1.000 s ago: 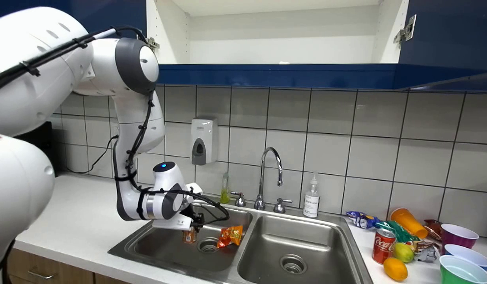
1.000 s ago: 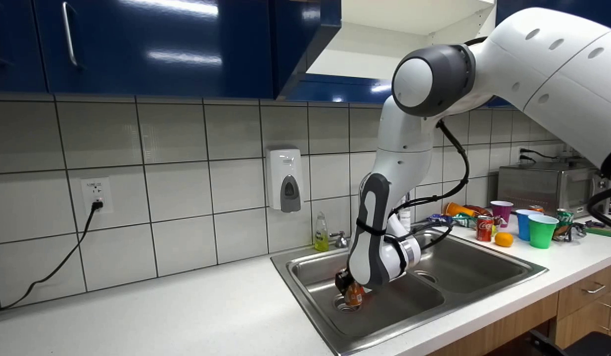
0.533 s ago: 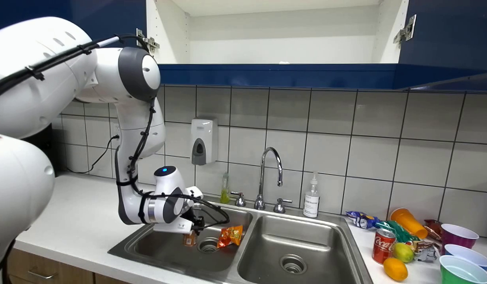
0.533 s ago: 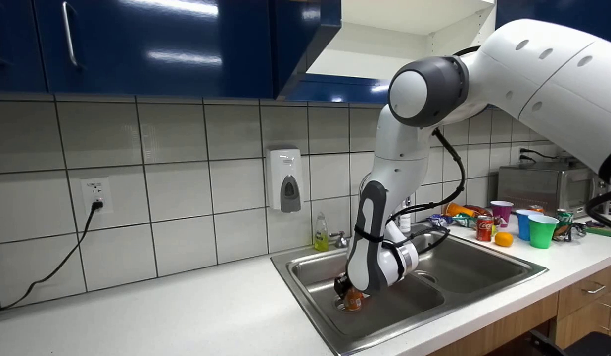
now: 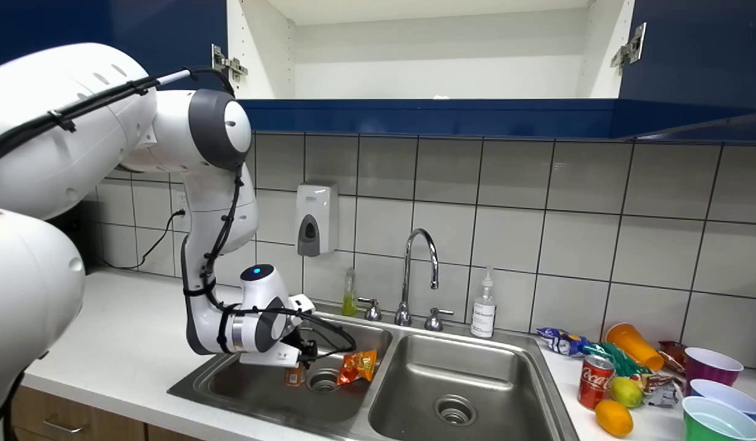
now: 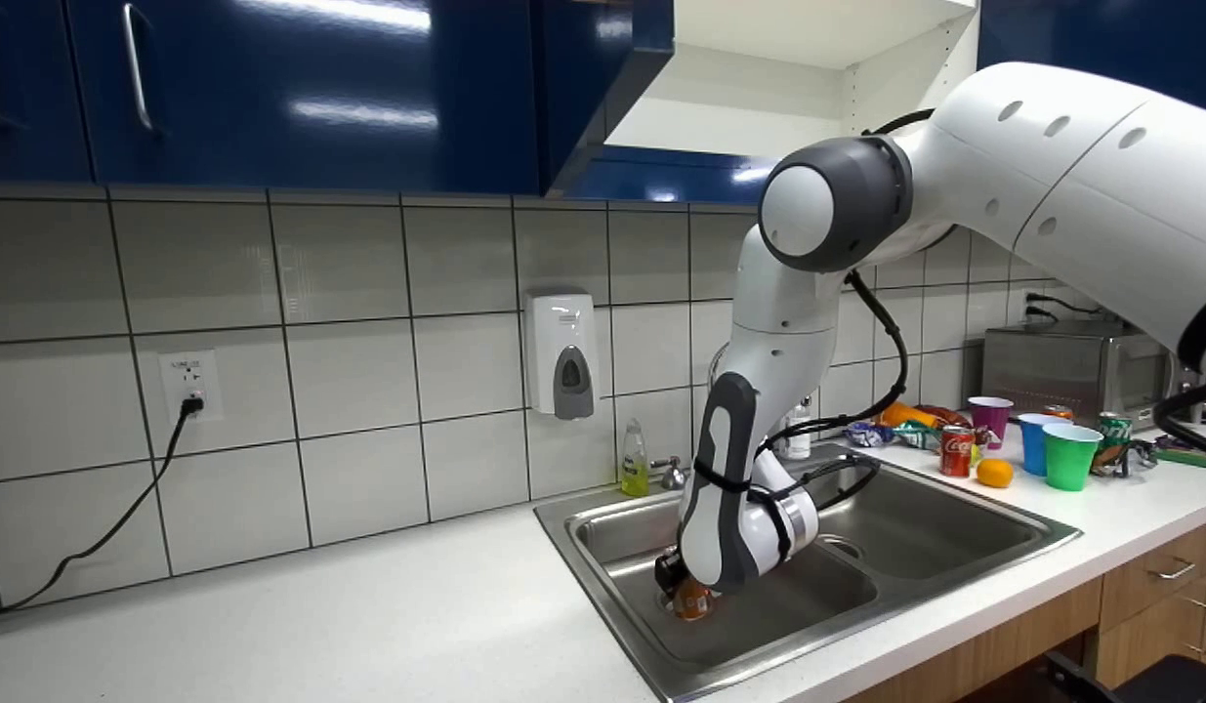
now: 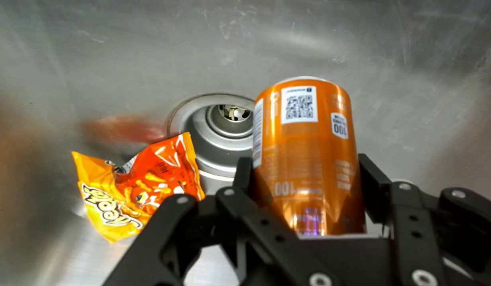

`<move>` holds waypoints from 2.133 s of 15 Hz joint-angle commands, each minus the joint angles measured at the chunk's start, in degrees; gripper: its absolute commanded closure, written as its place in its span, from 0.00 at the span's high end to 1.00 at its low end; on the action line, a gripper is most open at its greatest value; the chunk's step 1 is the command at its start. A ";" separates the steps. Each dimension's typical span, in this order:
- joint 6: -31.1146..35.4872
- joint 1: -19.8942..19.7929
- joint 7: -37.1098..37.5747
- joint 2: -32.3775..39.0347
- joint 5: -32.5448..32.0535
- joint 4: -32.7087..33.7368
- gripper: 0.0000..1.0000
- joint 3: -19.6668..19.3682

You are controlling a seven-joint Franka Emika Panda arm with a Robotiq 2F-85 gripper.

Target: Remove the can from the top cabinet

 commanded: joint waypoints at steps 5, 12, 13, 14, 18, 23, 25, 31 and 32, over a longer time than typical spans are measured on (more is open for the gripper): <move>-0.02 -0.31 -1.34 3.79 0.78 4.12 0.39 1.16; 0.10 -0.24 -1.27 7.20 0.80 7.81 0.39 1.34; 0.04 -0.18 -1.27 7.46 0.80 8.16 0.39 1.32; 0.03 -0.09 -1.20 7.74 0.89 8.50 0.39 1.33; 0.04 -0.23 -1.09 8.39 0.95 9.12 0.90 1.37; 0.01 -0.44 -1.08 9.12 0.76 9.19 1.00 1.70; 0.00 -0.13 -1.10 8.80 0.83 8.04 1.00 1.56; -0.01 0.38 -0.85 6.89 1.19 4.12 1.00 1.75; -0.01 0.46 -0.81 6.63 1.25 3.50 1.00 1.73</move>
